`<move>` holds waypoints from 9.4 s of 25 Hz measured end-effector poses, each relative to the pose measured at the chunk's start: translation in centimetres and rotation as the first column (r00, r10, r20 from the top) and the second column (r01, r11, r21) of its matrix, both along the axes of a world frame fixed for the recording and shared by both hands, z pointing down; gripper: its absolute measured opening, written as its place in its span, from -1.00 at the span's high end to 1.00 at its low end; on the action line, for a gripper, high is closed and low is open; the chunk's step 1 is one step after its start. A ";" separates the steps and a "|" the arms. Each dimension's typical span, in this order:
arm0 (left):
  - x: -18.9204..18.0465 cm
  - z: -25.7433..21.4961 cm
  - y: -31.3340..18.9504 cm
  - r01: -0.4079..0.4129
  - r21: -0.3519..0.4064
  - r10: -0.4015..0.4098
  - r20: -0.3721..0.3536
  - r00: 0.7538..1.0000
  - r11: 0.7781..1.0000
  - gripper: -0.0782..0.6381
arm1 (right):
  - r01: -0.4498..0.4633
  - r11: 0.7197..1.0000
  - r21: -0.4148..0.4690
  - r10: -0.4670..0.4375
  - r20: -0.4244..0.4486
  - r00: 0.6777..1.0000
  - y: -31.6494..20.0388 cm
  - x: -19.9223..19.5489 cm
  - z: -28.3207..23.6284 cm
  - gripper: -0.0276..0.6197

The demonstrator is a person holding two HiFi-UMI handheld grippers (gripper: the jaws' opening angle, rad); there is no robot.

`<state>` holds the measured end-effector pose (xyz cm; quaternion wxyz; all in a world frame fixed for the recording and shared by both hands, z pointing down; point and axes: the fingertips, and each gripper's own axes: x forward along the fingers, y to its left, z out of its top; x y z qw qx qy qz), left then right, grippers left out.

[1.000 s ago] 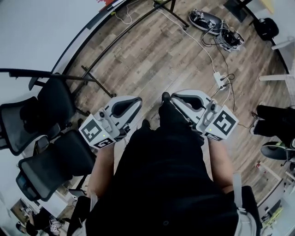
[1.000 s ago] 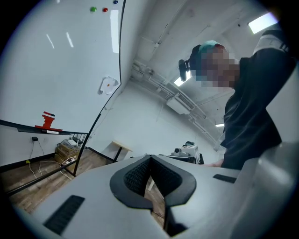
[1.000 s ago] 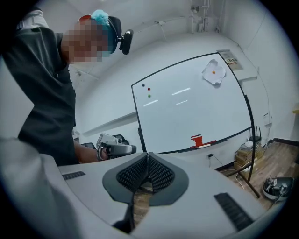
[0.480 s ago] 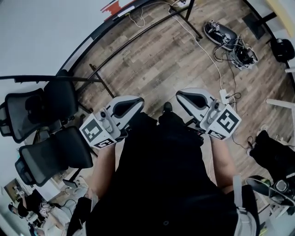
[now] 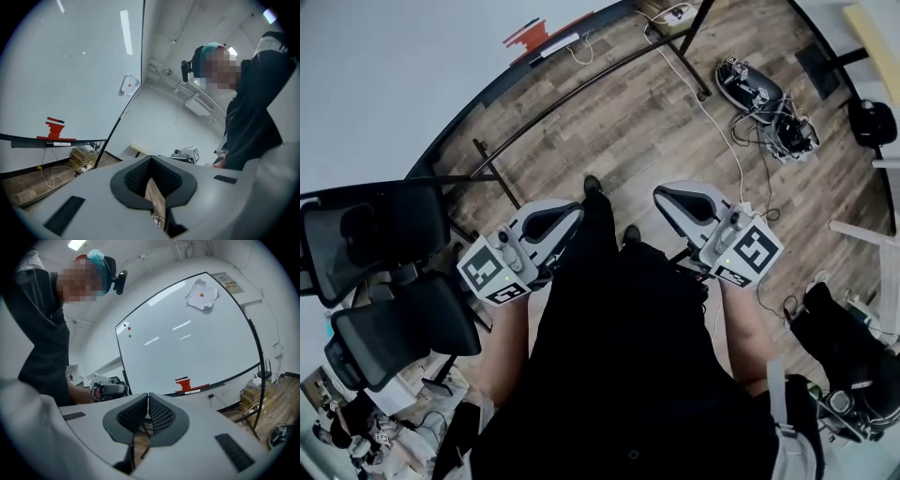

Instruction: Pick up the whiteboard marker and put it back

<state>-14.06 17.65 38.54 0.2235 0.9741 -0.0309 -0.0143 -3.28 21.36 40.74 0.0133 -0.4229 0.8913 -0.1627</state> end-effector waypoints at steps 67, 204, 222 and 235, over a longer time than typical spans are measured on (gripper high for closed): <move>13.2 1.3 -33.1 0.350 0.448 -0.544 0.443 0.712 0.823 0.75 | 0.603 0.790 0.115 -0.596 -0.087 0.798 -36.0 10.7 -1.8 0.85; 10.9 -10.0 -32.0 0.656 0.212 -0.646 -0.125 0.753 0.724 0.60 | 0.710 0.659 0.247 -0.703 -0.133 0.699 -36.0 8.1 -9.4 0.85; 11.4 -8.9 -33.2 0.630 0.200 -0.623 -0.106 0.775 0.750 0.60 | 0.654 0.718 0.238 -0.657 -0.080 0.750 -37.3 8.5 -9.3 0.85; 13.4 -3.8 -34.7 0.524 0.315 -0.586 0.144 0.798 0.791 0.60 | 0.583 0.785 0.209 -0.571 -0.122 0.812 -38.1 12.3 -7.3 0.85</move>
